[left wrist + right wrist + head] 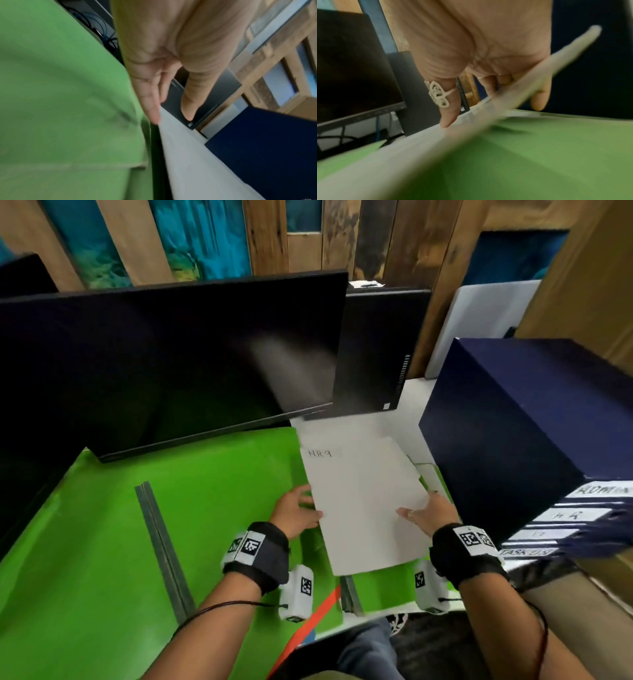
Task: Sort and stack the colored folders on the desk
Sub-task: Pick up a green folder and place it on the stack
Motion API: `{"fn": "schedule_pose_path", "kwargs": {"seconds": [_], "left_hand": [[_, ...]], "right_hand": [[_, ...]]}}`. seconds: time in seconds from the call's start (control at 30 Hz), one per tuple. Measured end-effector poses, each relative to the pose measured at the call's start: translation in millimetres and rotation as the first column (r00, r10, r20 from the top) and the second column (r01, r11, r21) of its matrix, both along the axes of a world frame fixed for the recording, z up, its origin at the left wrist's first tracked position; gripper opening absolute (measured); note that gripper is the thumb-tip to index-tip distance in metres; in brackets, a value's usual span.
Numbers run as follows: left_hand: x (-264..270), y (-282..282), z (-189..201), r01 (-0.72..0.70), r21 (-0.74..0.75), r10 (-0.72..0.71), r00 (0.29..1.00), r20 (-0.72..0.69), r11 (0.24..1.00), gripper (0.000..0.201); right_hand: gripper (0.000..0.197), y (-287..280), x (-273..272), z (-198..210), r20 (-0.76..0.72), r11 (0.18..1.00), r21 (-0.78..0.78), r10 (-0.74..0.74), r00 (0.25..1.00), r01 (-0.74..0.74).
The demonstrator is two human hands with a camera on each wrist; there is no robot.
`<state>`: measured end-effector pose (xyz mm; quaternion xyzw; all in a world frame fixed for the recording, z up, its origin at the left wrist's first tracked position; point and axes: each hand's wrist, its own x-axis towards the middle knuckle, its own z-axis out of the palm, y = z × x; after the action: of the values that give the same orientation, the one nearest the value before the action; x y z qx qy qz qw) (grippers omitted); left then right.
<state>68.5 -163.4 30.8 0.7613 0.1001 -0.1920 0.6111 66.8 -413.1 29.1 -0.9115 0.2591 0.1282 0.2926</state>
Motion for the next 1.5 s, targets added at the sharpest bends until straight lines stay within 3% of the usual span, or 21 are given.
{"fn": "schedule_pose_path", "kwargs": {"seconds": [0.1,0.17,0.23,0.3,0.37,0.5,0.63,0.73,0.83,0.93,1.0,1.1,1.27,1.4,1.5], "left_hand": [[5.6,-16.8,-31.1,0.036,0.328,-0.030,0.999,-0.024,0.944,0.060],[11.6,-26.9,-43.9,0.022,0.381,-0.007,0.999,-0.041,0.924,0.054],[18.8,-37.5,-51.9,0.002,0.296,0.027,0.995,-0.093,0.955,0.035],[21.6,-49.2,-50.8,-0.060,0.100,0.078,0.978,-0.191,0.993,0.015],[24.5,-57.6,-47.0,-0.132,0.010,0.130,0.959,-0.252,0.991,0.010],[35.2,-60.9,-44.1,-0.154,-0.023,0.139,0.940,-0.312,0.988,0.037],[41.5,-67.7,-44.3,-0.167,-0.041,0.147,0.942,-0.303,0.985,0.047],[42.1,-80.3,-42.7,-0.116,0.011,0.115,0.967,-0.226,0.993,0.044],[42.0,-88.1,-25.8,-0.151,-0.059,0.142,0.980,-0.137,0.987,0.040],[44.3,-84.0,-2.5,-0.200,-0.133,0.201,0.980,-0.007,0.971,0.033],[44.4,-75.6,15.6,-0.211,-0.233,0.239,0.966,0.097,0.949,0.032],[44.0,-63.8,37.0,-0.226,-0.275,0.309,0.900,0.309,0.934,0.034],[38.3,-60.7,55.3,-0.238,-0.216,0.318,0.789,0.526,0.947,0.041],[31.0,-60.1,65.0,-0.173,-0.076,0.181,0.740,0.648,0.982,0.071],[35.5,-61.1,63.0,-0.091,0.002,0.069,0.764,0.641,0.996,0.087]], "right_hand": [[0.082,-17.0,-8.8,-10.0,-0.185,0.982,-0.186,-0.023,0.982,-0.013],[0.082,-23.7,-10.0,-19.9,-0.165,0.979,-0.203,-0.035,0.986,0.000],[0.080,-26.8,-8.8,-28.9,-0.119,0.983,-0.181,-0.032,0.992,0.010],[0.083,-28.8,-8.0,-36.1,-0.124,0.986,-0.165,-0.017,0.992,-0.004],[0.086,-28.4,-9.0,-41.5,-0.145,0.981,-0.190,0.005,0.989,-0.033],[0.085,-27.6,-11.8,-47.6,-0.144,0.960,-0.269,0.036,0.989,-0.074],[0.083,-35.6,-7.4,-51.4,-0.157,0.962,-0.257,0.054,0.986,-0.094],[0.081,-42.4,-2.8,-51.8,-0.131,0.976,-0.212,0.015,0.991,-0.043],[0.075,-47.4,6.0,-50.1,-0.088,0.996,-0.068,-0.058,0.994,0.052],[0.081,-46.7,17.0,-41.0,0.080,0.978,0.137,-0.172,0.982,0.160],[0.092,-45.7,25.5,-21.6,0.221,0.918,0.334,-0.298,0.928,0.215],[0.081,-46.9,40.1,18.6,0.372,0.845,0.516,-0.367,0.853,0.138],[0.074,-41.1,42.3,50.2,0.534,0.802,0.596,-0.414,0.737,0.019],[0.075,-44.1,31.9,49.0,0.530,0.772,0.632,-0.363,0.767,-0.071],[0.075,-41.2,33.2,46.7,0.525,0.791,0.605,-0.310,0.793,-0.092]]}}
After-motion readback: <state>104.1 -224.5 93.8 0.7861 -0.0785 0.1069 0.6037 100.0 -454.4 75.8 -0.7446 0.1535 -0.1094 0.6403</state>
